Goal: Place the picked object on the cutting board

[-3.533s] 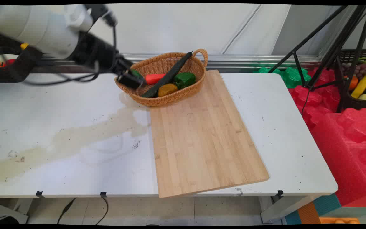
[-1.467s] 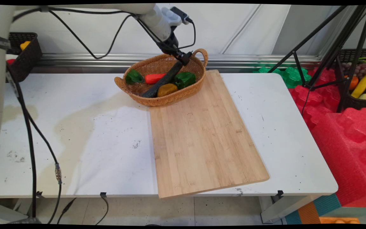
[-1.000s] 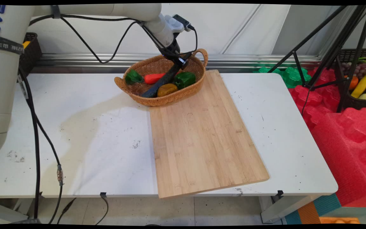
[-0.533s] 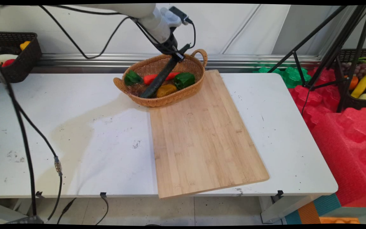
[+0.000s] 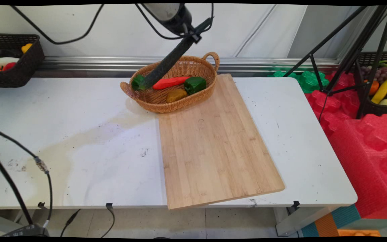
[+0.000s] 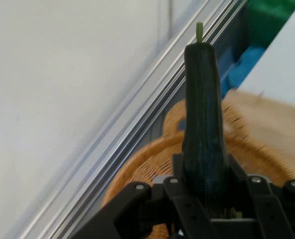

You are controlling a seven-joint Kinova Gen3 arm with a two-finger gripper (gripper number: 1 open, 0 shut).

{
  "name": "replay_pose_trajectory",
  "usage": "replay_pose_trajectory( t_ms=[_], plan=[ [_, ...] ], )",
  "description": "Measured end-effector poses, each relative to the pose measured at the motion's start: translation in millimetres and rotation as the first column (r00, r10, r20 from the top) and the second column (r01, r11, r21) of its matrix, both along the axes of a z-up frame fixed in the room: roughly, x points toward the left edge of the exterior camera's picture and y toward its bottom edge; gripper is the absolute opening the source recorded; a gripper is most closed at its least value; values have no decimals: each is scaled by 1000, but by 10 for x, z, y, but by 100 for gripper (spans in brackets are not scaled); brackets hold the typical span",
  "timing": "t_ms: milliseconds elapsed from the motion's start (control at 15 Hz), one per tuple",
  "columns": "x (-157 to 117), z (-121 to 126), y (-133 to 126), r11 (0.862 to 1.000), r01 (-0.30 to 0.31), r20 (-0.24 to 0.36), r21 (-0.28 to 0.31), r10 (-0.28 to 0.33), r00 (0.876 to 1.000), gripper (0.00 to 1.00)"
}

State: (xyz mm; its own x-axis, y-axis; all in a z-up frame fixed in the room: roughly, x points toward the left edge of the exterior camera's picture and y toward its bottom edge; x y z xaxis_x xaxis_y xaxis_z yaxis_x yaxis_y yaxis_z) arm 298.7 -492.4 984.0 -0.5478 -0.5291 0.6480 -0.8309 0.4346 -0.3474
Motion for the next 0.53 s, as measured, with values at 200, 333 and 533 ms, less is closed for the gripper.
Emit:
replay_pose_trajectory(
  t_ms=[200, 333, 533],
  plan=[
    [-195, 283, 304, 999, 48, -21, -21, -49, 999, 0],
    [-332, 378, 515, 998, 63, -59, -7, -63, 996, 0],
    [-525, 392, 756, 998, 61, -122, 30, -57, 991, 0]
  ],
)
